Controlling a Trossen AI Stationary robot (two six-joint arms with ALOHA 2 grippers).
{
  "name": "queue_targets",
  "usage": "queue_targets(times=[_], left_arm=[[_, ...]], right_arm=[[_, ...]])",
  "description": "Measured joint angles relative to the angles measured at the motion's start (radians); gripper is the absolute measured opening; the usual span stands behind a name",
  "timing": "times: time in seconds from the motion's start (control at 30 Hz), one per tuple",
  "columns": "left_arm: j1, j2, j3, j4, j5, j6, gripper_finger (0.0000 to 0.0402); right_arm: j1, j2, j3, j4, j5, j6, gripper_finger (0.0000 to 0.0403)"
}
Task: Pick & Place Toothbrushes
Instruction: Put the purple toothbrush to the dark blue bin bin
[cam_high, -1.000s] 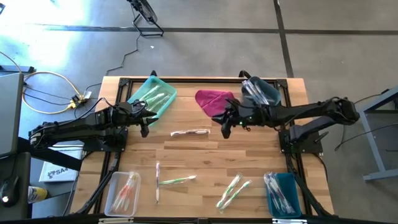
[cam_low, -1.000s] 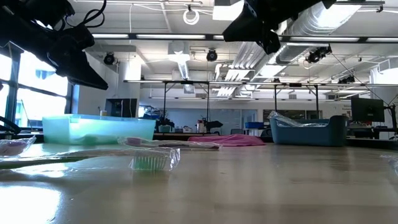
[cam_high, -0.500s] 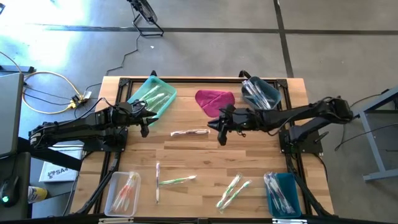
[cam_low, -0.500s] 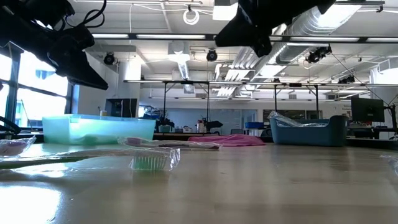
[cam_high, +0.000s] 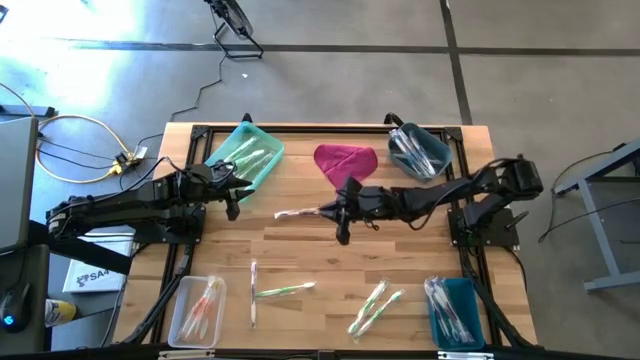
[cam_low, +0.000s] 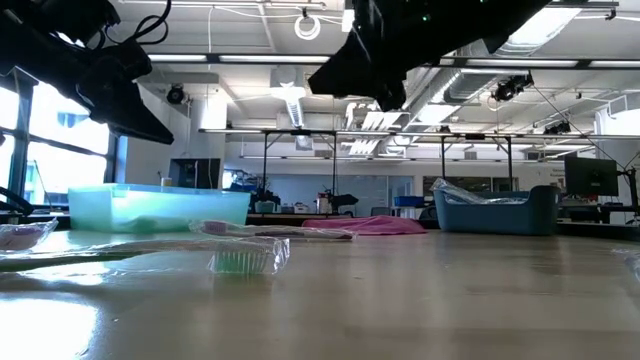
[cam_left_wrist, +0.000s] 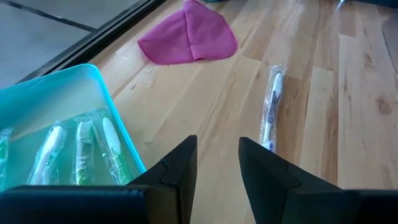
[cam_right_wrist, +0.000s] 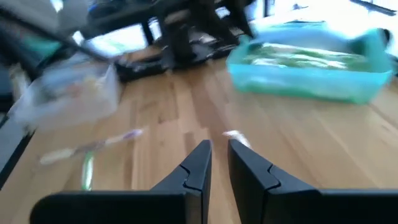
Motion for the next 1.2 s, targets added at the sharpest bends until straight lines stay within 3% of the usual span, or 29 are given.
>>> queue_targets(times=[0.37, 0.83, 1.0, 1.2], left_arm=[[0.000, 0.000, 0.000, 0.000, -0.002, 0.006, 0.0116], [0.000, 0.000, 0.000, 0.000, -0.002, 0.006, 0.0116], [0.000, 0.000, 0.000, 0.000, -0.002, 0.006, 0.0116], [0.000, 0.000, 0.000, 0.001, -0.001, 0.006, 0.0116]], right_arm=[[0.074, 0.001, 0.000, 0.090, 0.086, -0.210, 0.0048], [0.010, 0.001, 0.000, -0.021, 0.082, -0.161, 0.0141], [-0.018, 0.002, 0.000, -0.052, 0.080, -0.123, 0.0142], [-0.030, 0.097, 0.001, -0.005, 0.070, -0.122, 0.0136]])
